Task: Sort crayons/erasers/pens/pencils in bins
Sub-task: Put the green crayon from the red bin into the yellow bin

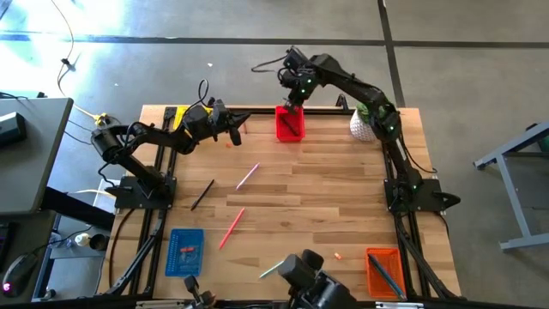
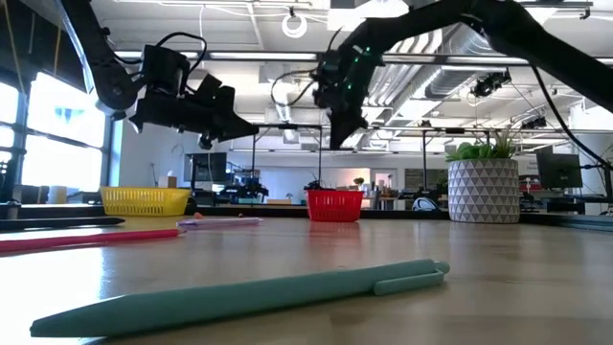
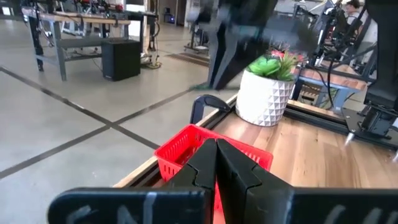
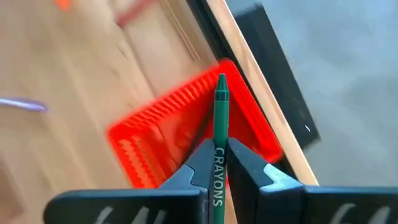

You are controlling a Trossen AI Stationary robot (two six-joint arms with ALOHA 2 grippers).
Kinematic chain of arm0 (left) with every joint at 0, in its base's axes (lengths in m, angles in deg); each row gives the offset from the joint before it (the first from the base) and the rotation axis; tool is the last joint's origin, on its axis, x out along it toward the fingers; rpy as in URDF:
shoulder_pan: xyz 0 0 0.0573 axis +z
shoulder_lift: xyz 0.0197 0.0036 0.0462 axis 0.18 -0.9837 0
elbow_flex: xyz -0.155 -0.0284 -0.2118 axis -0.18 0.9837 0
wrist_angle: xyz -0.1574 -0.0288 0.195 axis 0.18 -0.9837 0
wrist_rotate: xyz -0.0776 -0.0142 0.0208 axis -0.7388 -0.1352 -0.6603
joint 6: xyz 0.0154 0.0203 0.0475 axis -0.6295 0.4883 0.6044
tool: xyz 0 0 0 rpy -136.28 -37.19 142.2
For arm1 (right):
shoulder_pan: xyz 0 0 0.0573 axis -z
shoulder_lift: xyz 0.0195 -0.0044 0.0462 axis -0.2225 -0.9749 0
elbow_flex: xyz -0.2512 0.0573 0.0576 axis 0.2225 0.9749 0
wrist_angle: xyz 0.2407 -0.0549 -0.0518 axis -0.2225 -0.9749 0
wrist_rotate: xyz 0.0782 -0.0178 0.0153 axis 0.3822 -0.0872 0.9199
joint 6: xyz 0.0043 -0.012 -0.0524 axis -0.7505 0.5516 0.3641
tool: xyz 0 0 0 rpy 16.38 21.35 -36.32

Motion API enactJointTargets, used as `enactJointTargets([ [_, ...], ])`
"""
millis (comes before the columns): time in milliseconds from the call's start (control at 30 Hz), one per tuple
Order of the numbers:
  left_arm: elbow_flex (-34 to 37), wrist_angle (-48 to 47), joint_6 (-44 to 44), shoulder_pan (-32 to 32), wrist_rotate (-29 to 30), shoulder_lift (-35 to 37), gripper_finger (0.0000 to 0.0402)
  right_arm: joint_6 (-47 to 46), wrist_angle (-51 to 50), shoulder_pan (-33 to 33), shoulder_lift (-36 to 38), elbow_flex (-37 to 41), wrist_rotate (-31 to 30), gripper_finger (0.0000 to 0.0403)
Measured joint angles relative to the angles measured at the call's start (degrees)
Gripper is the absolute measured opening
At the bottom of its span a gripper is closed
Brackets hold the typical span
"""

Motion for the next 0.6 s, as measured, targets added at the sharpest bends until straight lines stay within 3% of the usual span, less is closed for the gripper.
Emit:
enactJointTargets([
  [267, 0.0, -0.4, -3.5, -0.1, -3.7, 0.0, 0.0000, 3.7, 10.3, -3.7, -0.1, 0.0, 14.5, 0.0018],
  [600, 0.0, -0.4, -4.4, -0.1, -3.7, 0.0, 0.0000, 2.2, 20.4, -7.6, -8.3, 0.1, 16.2, 0.0009],
])
